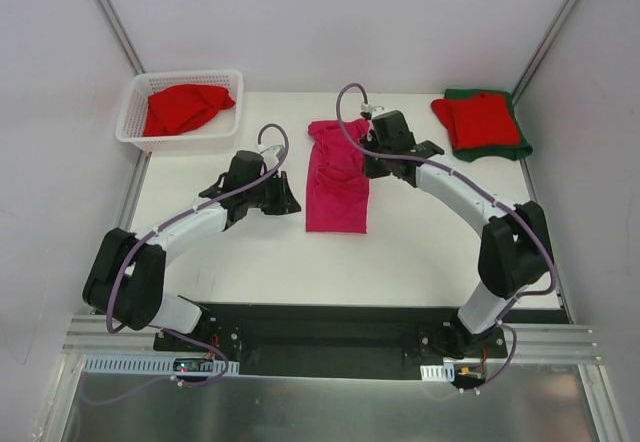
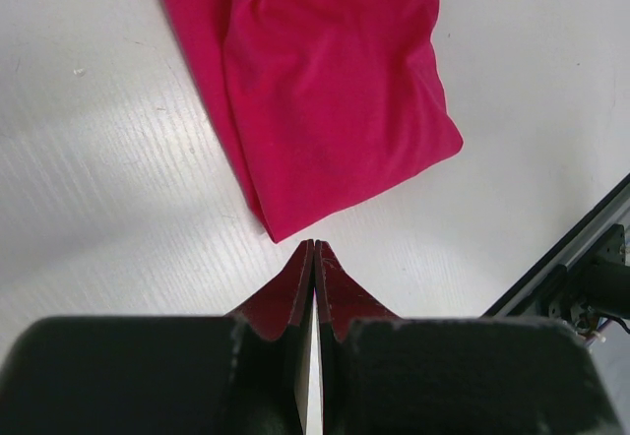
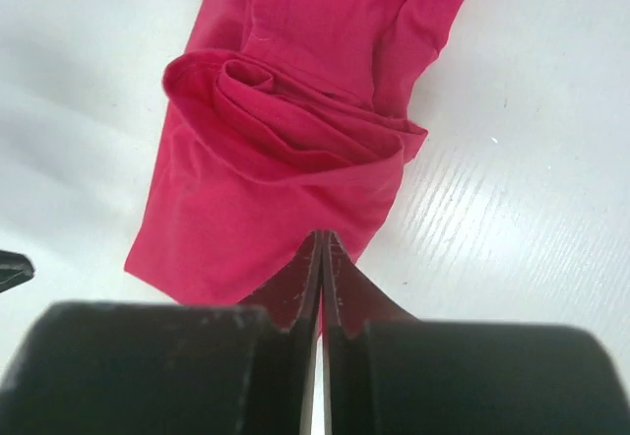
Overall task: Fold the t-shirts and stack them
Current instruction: Fold the folded rectangular tshirt in 1/3 of the way
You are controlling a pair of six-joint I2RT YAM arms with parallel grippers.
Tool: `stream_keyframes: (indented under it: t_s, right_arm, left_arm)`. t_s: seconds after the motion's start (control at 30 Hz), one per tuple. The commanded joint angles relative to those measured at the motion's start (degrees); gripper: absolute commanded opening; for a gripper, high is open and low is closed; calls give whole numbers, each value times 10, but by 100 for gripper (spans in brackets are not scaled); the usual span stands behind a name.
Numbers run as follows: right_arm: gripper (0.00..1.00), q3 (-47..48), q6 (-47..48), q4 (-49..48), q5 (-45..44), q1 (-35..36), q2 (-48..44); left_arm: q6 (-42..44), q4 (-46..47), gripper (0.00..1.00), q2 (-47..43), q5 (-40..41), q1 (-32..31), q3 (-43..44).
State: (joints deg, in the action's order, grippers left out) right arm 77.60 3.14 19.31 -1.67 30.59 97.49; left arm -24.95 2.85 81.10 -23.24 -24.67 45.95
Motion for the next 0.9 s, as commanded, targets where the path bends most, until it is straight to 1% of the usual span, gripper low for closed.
stream_keyframes:
  t_s: [0.0, 0.17, 0.4, 0.7, 0.87]
  right_arm:
    - [1, -22, -12, 11, 53, 3, -30]
    - [1, -56, -19, -36, 79, 7, 4]
    - [1, -42, -23, -61, 90, 8, 63]
    - [1, 34, -4, -60, 72, 7, 143]
    - [1, 72, 6, -58, 55, 6, 170]
  left_arm:
    - [-9, 29, 0, 3, -15, 1, 1]
    - [-10, 31, 0, 12, -21, 2, 5]
    - [-7, 31, 0, 17, -20, 1, 8]
    - [-5, 31, 0, 31, -19, 1, 17]
    - [-5, 30, 0, 34, -20, 2, 17]
